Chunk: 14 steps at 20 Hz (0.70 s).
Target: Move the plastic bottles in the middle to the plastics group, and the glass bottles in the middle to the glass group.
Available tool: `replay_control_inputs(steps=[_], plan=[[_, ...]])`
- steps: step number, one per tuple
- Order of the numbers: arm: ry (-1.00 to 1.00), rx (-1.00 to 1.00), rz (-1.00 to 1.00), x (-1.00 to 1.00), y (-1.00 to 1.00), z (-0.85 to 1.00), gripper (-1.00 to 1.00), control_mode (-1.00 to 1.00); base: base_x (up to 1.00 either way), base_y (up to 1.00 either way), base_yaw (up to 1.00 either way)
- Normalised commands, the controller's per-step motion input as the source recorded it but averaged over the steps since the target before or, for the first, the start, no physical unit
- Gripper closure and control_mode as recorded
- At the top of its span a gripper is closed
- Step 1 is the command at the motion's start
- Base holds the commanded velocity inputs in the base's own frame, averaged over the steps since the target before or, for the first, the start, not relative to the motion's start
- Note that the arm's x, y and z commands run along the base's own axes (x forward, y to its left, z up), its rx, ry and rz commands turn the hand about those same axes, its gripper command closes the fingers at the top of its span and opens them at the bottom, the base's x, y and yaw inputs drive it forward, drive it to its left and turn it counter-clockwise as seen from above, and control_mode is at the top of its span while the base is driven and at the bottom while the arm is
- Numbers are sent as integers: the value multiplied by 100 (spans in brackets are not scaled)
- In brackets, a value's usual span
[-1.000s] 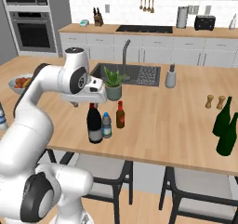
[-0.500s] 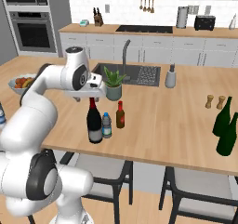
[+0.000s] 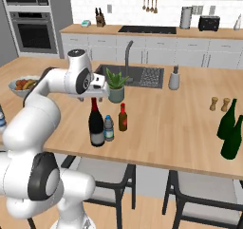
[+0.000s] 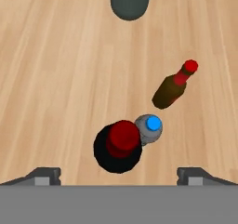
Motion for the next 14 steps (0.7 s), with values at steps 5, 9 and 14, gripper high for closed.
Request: replay_control_inputs(steps=[5,9,14], plan=[[-1,0,3,0,0,-30,-100,-100,0,0,0],[0,0,3,4,0,-21,-100,-100,0,0,0],[0,0,2,3,0,-17,-100,-100,0,0,0]])
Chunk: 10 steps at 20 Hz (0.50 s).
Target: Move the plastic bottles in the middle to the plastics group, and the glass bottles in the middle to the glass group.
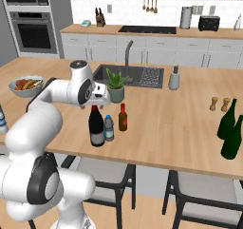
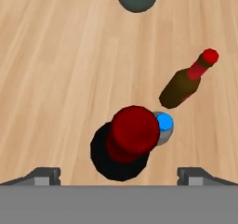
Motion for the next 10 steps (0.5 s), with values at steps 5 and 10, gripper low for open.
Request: replay_control_inputs(steps=[5,10], plan=[[0,0,0,16,0,-20,-100,-100,0,0,0],[0,0,0,27,0,-16,-100,-100,0,0,0]])
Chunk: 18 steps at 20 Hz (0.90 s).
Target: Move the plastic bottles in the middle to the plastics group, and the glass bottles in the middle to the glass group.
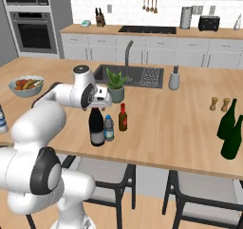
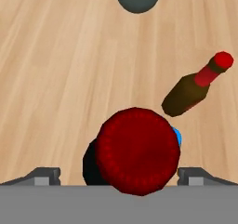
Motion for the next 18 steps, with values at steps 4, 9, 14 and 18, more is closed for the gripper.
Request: replay_control_inputs(steps=[4,9,14,18], plan=[[0,0,0,20,0,-9,-100,-100,0,0,0],[-4,0,0,-3,0,-1,-100,-100,0,0,0],[-15,0,0,0,0,-3,-100,-100,0,0,0],[-8,0,0,4,0,-15,-100,-100,0,0,0]])
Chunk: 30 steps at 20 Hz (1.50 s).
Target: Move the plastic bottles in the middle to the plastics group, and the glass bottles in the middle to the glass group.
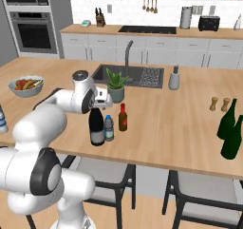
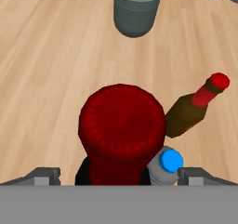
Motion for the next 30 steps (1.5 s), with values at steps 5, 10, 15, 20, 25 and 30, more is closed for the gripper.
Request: replay_control_inputs(steps=[5,10,15,20,25,30], plan=[[-14,0,0,0,0,-3,-100,-100,0,0,0],[-1,0,0,0,0,0,-100,-100,0,0,0],[0,0,0,0,0,0,100,-100,0,0,0],[0,0,0,-48,1,0,100,-100,0,0,0],[0,0,1,-85,7,4,100,-100,0,0,0],[-1,1,0,-86,-12,0,100,-100,0,0,0]])
